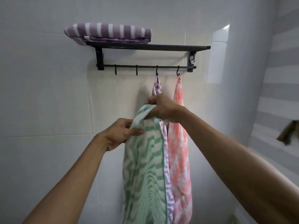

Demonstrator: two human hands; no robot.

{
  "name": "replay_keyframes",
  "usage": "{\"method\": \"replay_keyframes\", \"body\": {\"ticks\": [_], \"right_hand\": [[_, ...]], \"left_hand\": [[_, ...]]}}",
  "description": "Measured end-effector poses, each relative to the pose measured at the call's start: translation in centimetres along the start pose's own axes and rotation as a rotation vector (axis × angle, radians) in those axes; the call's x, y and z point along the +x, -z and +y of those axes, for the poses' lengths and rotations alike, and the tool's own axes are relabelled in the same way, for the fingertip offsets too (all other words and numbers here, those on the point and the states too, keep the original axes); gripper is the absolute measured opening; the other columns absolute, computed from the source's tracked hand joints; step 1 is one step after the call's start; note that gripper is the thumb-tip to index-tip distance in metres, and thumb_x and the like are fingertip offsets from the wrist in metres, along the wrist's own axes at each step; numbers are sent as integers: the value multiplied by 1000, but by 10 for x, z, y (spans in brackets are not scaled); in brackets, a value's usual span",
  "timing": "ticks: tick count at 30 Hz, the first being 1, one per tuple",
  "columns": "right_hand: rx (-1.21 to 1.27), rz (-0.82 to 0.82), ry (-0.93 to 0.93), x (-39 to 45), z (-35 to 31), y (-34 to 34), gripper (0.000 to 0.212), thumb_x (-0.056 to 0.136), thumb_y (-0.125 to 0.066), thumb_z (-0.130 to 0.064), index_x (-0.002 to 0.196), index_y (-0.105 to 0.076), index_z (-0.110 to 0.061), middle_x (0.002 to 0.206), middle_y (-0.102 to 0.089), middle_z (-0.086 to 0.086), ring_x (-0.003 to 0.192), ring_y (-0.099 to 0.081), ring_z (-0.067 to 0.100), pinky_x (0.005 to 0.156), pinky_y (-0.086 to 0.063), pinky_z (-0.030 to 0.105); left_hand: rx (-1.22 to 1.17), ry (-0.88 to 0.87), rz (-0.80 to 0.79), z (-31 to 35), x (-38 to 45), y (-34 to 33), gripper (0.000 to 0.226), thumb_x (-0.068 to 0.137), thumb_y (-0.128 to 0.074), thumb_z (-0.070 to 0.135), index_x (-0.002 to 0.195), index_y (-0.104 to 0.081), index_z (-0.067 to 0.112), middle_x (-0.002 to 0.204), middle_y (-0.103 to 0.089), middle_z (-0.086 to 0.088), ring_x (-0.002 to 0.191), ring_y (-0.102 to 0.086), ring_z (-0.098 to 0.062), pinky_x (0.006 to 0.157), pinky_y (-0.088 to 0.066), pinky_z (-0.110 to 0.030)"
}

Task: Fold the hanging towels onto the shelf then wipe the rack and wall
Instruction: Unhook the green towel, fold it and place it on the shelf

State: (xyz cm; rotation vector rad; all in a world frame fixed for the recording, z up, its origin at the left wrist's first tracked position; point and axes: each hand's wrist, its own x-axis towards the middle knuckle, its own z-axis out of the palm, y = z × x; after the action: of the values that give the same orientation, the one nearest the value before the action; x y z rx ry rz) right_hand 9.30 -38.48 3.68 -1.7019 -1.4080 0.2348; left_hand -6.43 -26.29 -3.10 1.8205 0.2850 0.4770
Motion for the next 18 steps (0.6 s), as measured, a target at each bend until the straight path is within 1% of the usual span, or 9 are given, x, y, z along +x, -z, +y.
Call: {"method": "replay_keyframes", "body": {"ticks": [3, 5, 8, 10, 11, 13, 14, 16, 18], "right_hand": [[-56, -26, -42, -2, 15, 21, 22, 68, -92, -10, 80, -75, -4, 74, -70, 4, 68, -64, 16, 64, -52, 30], [-44, -50, -115, -8, 32, 36, 27, 73, -90, -13, 91, -76, 1, 78, -72, 5, 67, -66, 16, 62, -54, 29], [228, -29, -180, -16, 52, 47, 32, 87, -79, -12, 109, -66, 7, 97, -74, 16, 84, -74, 28, 79, -63, 49], [365, 6, -136, -18, 53, 45, 32, 94, -70, -13, 116, -61, 8, 102, -71, 18, 89, -71, 32, 91, -56, 60], [381, 17, -94, -17, 52, 43, 28, 97, -67, -14, 114, -62, 7, 101, -70, 17, 88, -69, 30, 92, -56, 59], [331, 19, 7, -16, 45, 37, 19, 100, -63, -15, 105, -67, 3, 95, -71, 12, 82, -68, 23, 85, -61, 49], [272, 12, 53, -16, 41, 34, 15, 100, -62, -16, 99, -69, -3, 91, -71, 9, 77, -68, 18, 75, -62, 41], [178, 34, 151, -17, 33, 31, 14, 99, -65, -21, 86, -69, -18, 83, -69, 1, 69, -66, 10, 61, -56, 26], [185, 60, 187, -19, 34, 31, 14, 93, -72, -26, 81, -70, -19, 80, -69, -2, 64, -65, 5, 59, -53, 20]], "left_hand": [[-36, -105, 213, 11, 10, -4, 23, 82, -76, 4, 104, -69, 1, 106, -71, -22, 92, -68, -31, 93, -53, -49], [-45, -136, 295, 15, 12, -2, 22, 78, -78, 0, 97, -65, -4, 95, -69, -20, 87, -66, -30, 84, -57, -44], [-54, -136, 332, 17, 14, -6, 40, 60, -89, 14, 87, -64, -1, 83, -69, -13, 78, -67, -27, 66, -60, -30], [-81, -87, 295, 18, 15, -16, 63, 50, -92, 27, 99, -68, -5, 95, -74, -15, 82, -72, -27, 70, -61, -32], [-89, -74, 263, 19, 15, -24, 60, 56, -90, 26, 104, -69, -3, 101, -76, -15, 86, -73, -28, 71, -62, -33], [-104, -74, 234, 26, 16, -40, 42, 73, -82, 19, 109, -71, 1, 105, -76, -16, 89, -74, -29, 73, -62, -34], [-134, -87, 250, 30, 17, -47, 36, 78, -78, 16, 110, -71, 1, 105, -75, -17, 90, -74, -30, 75, -62, -35], [-192, -153, 334, 39, 20, -55, 28, 84, -75, 11, 110, -70, 3, 105, -75, -17, 91, -73, -32, 78, -62, -40], [-185, -224, 469, 46, 21, -54, 17, 84, -75, 8, 99, -67, 5, 95, -76, -14, 84, -73, -30, 74, -62, -41]]}}
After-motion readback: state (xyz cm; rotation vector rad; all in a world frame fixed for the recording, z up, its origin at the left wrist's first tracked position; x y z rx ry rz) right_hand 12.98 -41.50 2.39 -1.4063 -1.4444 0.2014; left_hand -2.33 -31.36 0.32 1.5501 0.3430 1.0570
